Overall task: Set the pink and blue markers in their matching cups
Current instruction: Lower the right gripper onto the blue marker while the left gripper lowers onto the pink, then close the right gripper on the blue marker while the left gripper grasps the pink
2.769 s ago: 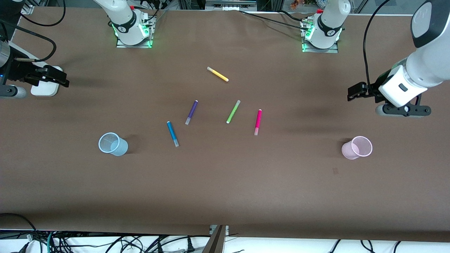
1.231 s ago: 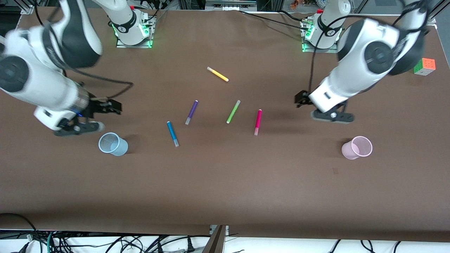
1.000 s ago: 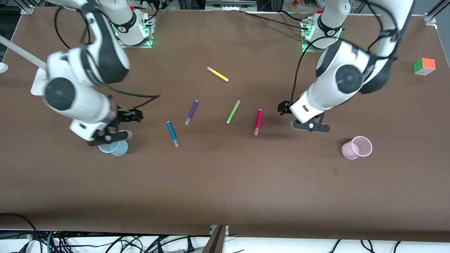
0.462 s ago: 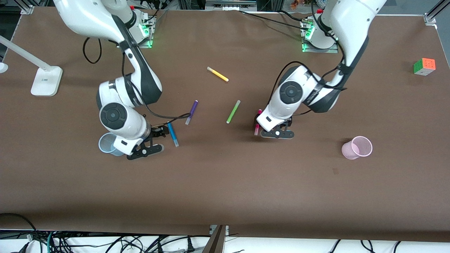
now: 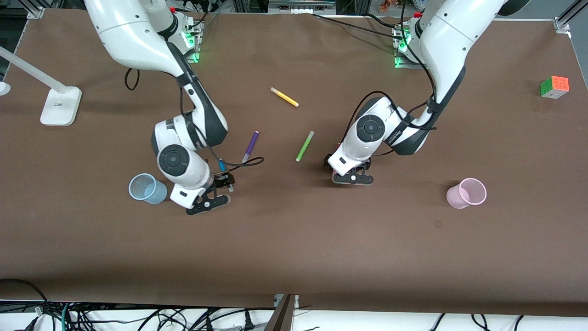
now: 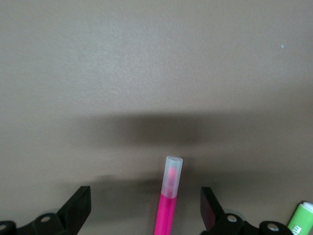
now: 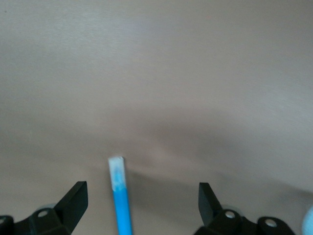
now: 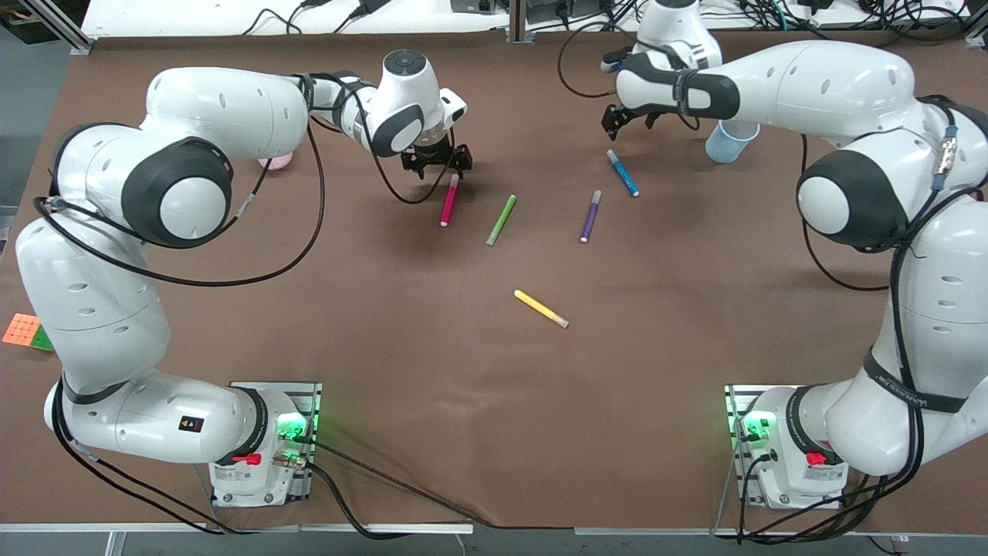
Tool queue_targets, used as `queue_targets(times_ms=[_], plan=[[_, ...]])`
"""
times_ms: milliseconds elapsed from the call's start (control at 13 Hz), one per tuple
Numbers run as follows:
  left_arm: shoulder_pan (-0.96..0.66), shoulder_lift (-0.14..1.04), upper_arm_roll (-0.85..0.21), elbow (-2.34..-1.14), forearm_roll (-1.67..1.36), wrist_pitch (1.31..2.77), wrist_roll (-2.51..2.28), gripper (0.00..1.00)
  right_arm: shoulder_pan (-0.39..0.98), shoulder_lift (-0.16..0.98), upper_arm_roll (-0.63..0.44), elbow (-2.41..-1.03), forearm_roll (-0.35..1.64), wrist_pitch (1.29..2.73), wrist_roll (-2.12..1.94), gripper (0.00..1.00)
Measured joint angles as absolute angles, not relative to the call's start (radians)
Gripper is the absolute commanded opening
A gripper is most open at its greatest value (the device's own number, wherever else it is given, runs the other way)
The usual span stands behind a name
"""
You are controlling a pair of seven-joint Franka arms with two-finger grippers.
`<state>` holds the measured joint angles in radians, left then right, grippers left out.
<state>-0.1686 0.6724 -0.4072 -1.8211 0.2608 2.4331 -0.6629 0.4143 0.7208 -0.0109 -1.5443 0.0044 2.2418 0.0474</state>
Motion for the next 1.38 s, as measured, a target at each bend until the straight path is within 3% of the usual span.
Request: queue_targets(times_ms=[231, 308, 385, 462, 615, 846, 1000, 1385], plan=[[-0.174, 0.695, -0.407, -1.820, 0.327, 2.438, -0.664, 0.86, 0.436, 0.767, -0.011, -1.544, 0.004, 2.280, 0.048, 1.00], [-0.175, 0.699, -0.407, -1.820, 0.336, 2.438, -0.664, 0.65, 0.438, 0.774, -0.011, -1.544, 0.004, 2.282, 0.048, 0.97], [-0.177, 0.702, -0.408, -1.820, 0.339, 2.438, -0.664, 0.45, 0.439, 0.778, -0.011, -1.544, 0.004, 2.283, 0.048, 0.87], [-0.181, 0.704, -0.407, -1.820, 0.339, 2.438, -0.664, 0.36, 0.440, 0.778, -0.011, -1.544, 0.004, 2.283, 0.048, 0.80], [-0.190, 0.704, -0.408, -1.819, 0.339, 2.438, -0.664, 0.38, 0.440, 0.778, -0.011, -1.544, 0.004, 2.286, 0.048, 0.65], [-0.195, 0.705, -0.407, -1.819, 0.339, 2.438, -0.664, 0.36, 0.440, 0.787, -0.011, -1.547, 0.004, 2.307, 0.048, 0.18], [-0.200, 0.705, -0.407, -1.819, 0.341, 2.438, -0.664, 0.00, 0.440, 0.793, -0.013, -1.546, 0.002, 2.315, 0.047, 0.00], [-0.206, 0.705, -0.407, -1.816, 0.342, 2.436, -0.664, 0.00, 0.438, 0.785, -0.016, -1.527, 0.002, 2.331, -0.008, 0.00]])
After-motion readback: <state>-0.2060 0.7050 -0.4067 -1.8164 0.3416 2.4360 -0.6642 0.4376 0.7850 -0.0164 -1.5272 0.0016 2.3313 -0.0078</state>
